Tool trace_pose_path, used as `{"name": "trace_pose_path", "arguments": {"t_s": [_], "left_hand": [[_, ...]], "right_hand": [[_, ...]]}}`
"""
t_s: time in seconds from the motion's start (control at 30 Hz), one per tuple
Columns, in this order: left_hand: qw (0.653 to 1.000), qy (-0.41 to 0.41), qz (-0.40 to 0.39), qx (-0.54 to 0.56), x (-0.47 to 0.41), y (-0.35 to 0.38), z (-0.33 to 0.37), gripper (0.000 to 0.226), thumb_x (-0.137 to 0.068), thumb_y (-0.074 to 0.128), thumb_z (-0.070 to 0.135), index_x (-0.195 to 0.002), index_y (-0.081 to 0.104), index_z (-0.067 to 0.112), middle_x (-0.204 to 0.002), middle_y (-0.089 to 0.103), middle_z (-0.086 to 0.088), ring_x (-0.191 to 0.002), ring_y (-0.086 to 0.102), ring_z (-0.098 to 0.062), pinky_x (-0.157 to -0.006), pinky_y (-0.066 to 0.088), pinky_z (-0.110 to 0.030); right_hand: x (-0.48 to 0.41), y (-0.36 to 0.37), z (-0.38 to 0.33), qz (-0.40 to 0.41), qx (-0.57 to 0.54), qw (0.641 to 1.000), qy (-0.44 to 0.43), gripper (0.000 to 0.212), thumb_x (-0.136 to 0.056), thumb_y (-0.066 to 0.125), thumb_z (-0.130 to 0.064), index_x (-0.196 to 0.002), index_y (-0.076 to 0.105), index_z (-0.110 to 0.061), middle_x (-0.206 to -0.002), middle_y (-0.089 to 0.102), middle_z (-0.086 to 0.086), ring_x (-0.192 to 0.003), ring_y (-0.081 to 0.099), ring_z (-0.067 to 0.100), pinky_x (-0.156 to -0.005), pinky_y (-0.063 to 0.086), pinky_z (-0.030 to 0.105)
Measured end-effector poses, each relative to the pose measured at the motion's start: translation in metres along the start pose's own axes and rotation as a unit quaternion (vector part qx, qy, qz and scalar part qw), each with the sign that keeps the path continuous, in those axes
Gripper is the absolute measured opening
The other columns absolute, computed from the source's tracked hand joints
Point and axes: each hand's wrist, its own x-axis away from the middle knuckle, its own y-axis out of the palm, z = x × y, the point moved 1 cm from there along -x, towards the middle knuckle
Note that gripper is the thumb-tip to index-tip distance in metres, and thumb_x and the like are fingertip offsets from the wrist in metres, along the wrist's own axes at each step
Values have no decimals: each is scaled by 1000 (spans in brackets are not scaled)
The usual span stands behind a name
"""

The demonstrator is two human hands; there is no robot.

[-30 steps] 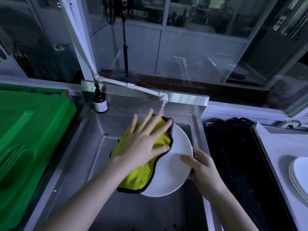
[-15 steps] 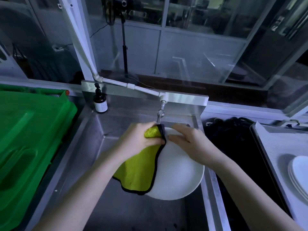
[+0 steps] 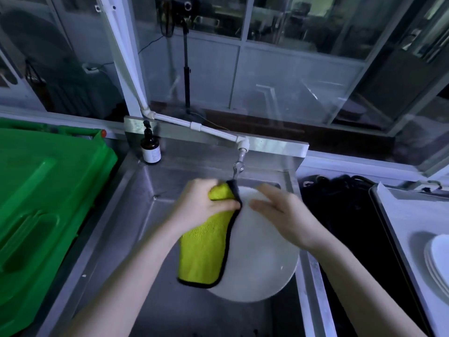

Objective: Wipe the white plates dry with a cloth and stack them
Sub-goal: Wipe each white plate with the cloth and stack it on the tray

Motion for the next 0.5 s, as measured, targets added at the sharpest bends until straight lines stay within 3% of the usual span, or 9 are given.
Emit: {"name": "trace_pose_path", "arguments": {"t_s": [0.07, 0.1, 0.2, 0.27, 0.3, 0.33, 0.37, 0.4, 0.5], "left_hand": [[996, 4, -77, -54, -4, 2, 7, 45, -68, 76, 56, -102, 74, 28, -88, 75, 6, -78, 69, -13, -73, 52, -36], [996, -6, -72, -51, -4, 0, 7, 47, -68, 73, 59, -99, 74, 25, -80, 72, 7, -68, 65, -10, -65, 49, -37], [996, -59, 69, 19, 4, -1, -4, 34, -79, 74, 46, -83, 70, 12, -62, 59, 3, -55, 45, -3, -56, 37, -31], [966, -146, 194, 91, 17, 11, -11, 32, -84, 73, 38, -73, 64, 9, -54, 52, 9, -48, 40, -1, -48, 33, -22], [939, -194, 248, 141, 23, 19, -12, 34, -85, 73, 39, -71, 63, 10, -51, 52, 12, -45, 41, -1, -45, 32, -18], [907, -239, 290, 191, 30, 28, -12, 33, -84, 73, 42, -73, 64, 12, -53, 57, 13, -47, 47, 0, -46, 36, -17], [877, -281, 317, 228, 35, 37, -11, 31, -84, 72, 46, -76, 66, 17, -60, 64, 13, -56, 55, -1, -52, 43, -19], [854, -316, 330, 248, 39, 43, -13, 29, -83, 72, 48, -80, 67, 20, -71, 69, 9, -68, 63, -6, -61, 49, -25], [838, -326, 325, 294, 44, 40, -22, 26, -87, 72, 39, -86, 71, 13, -88, 73, -11, -82, 67, -28, -78, 55, -45]], "right_hand": [[1, 7, -1, -16, 16, 1000, -12, 20, -98, 61, -19, -79, 57, -25, -66, 55, -17, -63, 47, -3, -60, 35, 15], [1, 6, 0, 0, 1, 1000, -6, 17, -98, 61, -19, -82, 59, -20, -65, 52, -16, -62, 45, -2, -59, 35, 17], [3, -3, 12, 104, -82, 991, 27, 16, -98, 62, -21, -86, 62, -10, -69, 56, -6, -66, 49, 4, -60, 38, 25], [5, 2, 16, 198, -150, 967, 52, 17, -96, 62, -24, -85, 65, -11, -71, 62, 0, -66, 55, 9, -60, 41, 32], [7, 11, 17, 250, -188, 948, 63, 15, -95, 60, -24, -85, 66, -14, -68, 40, -16, -70, 34, -1, -58, 42, 34], [9, 22, 17, 301, -224, 923, 83, 15, -96, 59, -21, -84, 67, -19, -104, 33, -23, -95, 25, -2, -56, 43, 33], [11, 35, 17, 346, -249, 897, 114, 23, -98, 57, -19, -78, 65, -27, -65, 40, -26, -68, 33, -5, -53, 42, 28], [14, 46, 19, 375, -260, 878, 147, 29, -99, 55, -20, -74, 61, -33, -67, 63, -17, -65, 41, 0, -54, 42, 23], [24, 61, 21, 325, -281, 886, 175, 10, -95, 60, -29, -85, 58, -29, -81, 65, -3, -77, 58, 16, -68, 46, 33]]}}
